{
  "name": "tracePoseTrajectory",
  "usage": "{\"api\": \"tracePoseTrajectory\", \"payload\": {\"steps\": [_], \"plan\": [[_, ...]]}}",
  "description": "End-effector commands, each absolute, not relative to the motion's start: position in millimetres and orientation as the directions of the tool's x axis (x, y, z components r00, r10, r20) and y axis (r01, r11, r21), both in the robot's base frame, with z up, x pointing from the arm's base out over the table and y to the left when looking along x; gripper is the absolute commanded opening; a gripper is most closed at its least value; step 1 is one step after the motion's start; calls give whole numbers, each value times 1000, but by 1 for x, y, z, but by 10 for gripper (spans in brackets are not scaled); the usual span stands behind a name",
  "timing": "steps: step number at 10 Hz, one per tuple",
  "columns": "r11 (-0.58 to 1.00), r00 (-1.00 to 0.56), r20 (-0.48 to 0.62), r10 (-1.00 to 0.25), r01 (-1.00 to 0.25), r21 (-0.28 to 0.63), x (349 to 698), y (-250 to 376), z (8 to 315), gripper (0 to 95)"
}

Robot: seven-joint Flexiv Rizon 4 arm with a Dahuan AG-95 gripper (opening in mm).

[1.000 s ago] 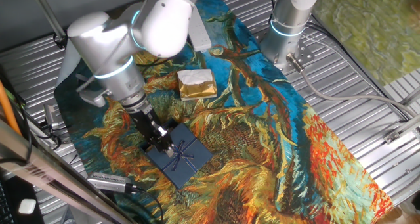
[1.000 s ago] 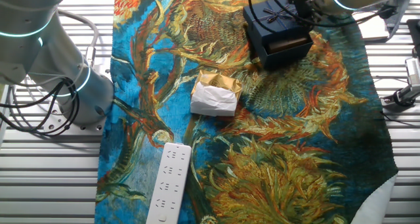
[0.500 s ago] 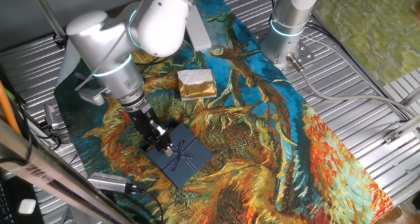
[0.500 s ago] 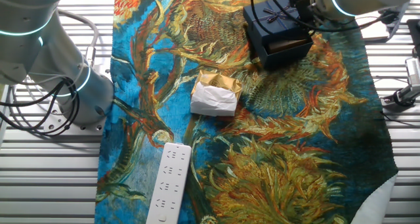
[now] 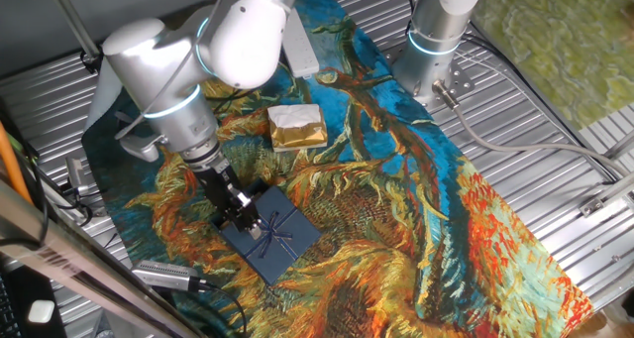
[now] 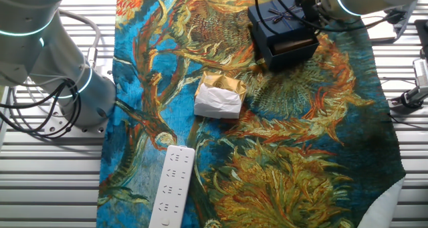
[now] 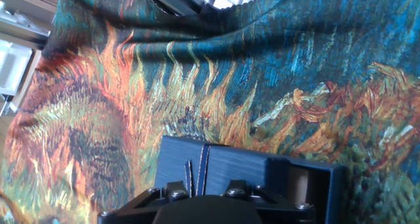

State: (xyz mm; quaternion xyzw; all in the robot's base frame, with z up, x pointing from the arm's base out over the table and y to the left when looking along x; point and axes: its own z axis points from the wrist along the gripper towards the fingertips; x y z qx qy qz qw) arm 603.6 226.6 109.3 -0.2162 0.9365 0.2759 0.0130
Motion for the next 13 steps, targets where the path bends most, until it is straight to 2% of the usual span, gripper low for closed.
{"api": "tracePoseTrajectory", "payload": {"steps": [1, 2, 4, 13], "plan": [[747, -909, -148, -391, -407, 525, 604, 227, 108, 380], [746, -910, -148, -387, -403, 530, 604, 227, 108, 380], [743, -919, -147, -367, -384, 548, 602, 227, 107, 0], [744, -916, -168, -365, -395, 539, 595, 225, 103, 0]]}}
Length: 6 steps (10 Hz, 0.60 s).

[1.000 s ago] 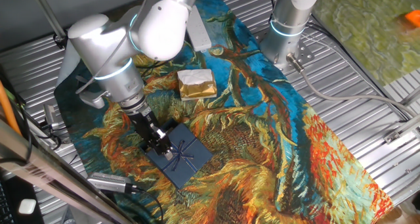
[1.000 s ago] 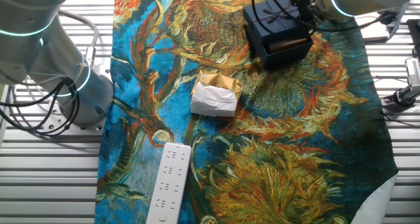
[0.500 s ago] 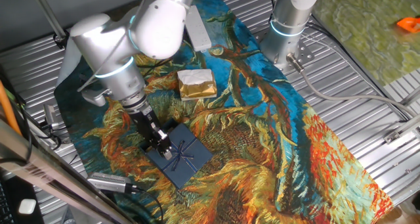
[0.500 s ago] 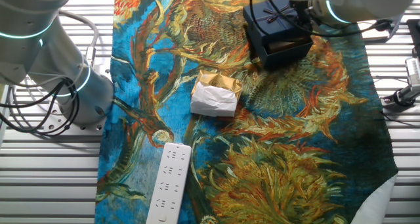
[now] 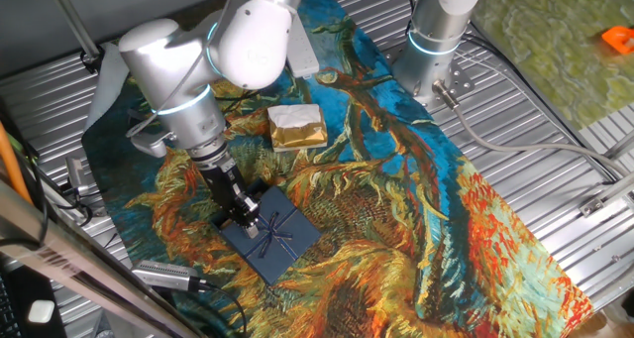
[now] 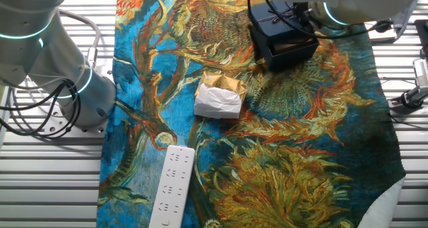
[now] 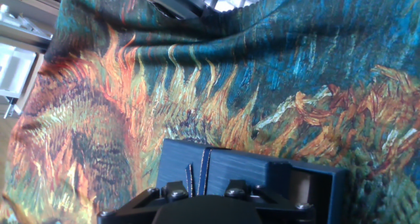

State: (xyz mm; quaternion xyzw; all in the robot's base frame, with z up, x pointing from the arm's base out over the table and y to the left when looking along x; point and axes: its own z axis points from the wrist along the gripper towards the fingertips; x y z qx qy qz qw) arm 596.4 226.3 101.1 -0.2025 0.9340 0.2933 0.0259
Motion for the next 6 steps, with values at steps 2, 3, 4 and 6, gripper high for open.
{"api": "tracePoseTrajectory", "payload": {"steps": [2, 3, 4, 6], "plan": [[742, -915, -167, -367, -397, 540, 593, 223, 104, 0], [742, -915, -168, -367, -397, 539, 592, 221, 105, 0], [742, -915, -168, -367, -397, 541, 592, 221, 105, 0], [732, -914, -159, -373, -395, 555, 591, 217, 107, 0]]}}
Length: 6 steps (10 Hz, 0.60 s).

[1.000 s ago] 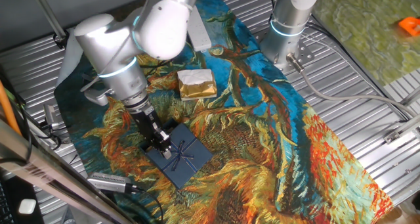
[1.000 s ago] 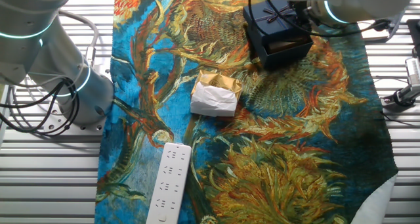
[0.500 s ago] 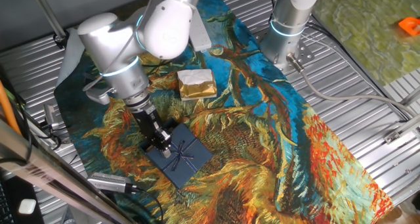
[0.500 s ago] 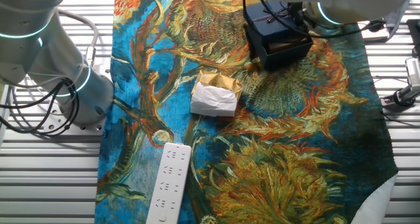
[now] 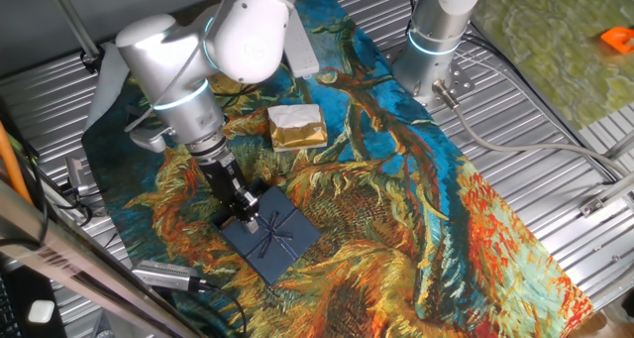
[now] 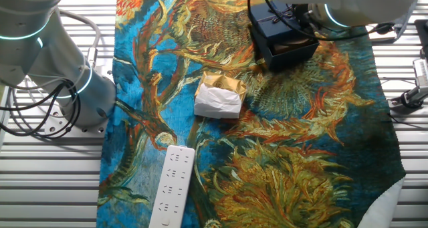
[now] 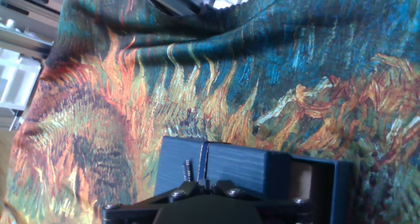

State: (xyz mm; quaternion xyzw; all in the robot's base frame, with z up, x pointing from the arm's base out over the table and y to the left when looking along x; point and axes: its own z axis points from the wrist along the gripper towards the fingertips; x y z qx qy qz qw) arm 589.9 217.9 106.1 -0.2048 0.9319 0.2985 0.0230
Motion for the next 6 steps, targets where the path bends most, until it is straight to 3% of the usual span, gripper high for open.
{"api": "tracePoseTrajectory", "payload": {"steps": [1, 6], "plan": [[729, -914, -155, -376, -395, 559, 591, 215, 108, 0], [717, -910, -145, -387, -397, 573, 594, 202, 114, 0]]}}
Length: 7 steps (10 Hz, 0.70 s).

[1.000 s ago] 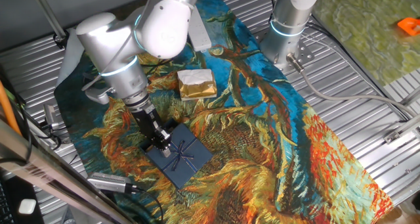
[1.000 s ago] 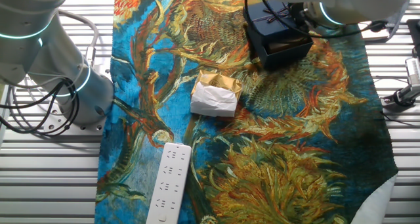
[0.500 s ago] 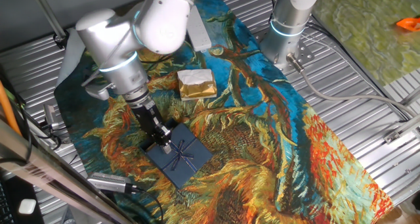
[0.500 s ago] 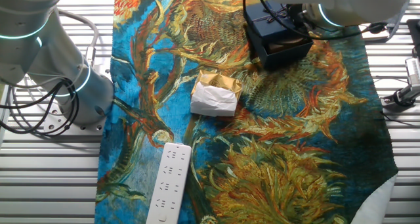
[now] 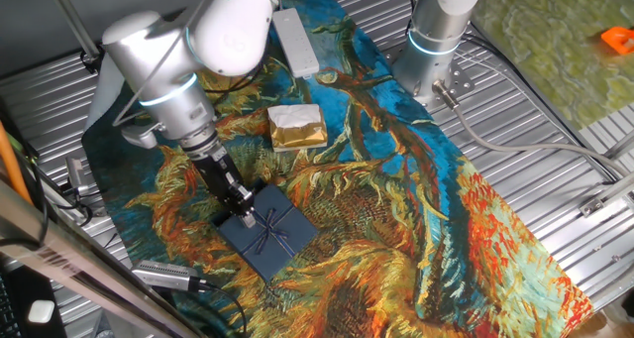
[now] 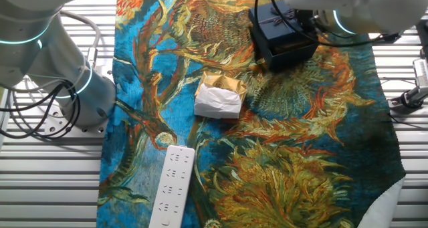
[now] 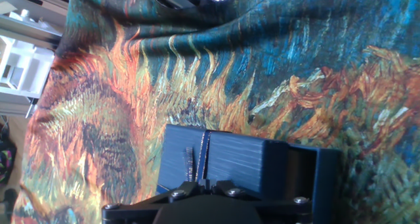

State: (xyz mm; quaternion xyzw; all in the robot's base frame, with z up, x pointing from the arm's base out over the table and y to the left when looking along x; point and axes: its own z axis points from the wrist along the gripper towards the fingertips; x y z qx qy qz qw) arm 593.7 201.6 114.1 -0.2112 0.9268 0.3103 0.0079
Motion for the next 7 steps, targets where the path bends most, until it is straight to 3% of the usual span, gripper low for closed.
{"api": "tracePoseTrajectory", "payload": {"steps": [1, 7], "plan": [[714, -909, -148, -390, -400, 574, 595, 198, 114, 0], [701, -901, -159, -403, -416, 579, 597, 187, 113, 0]]}}
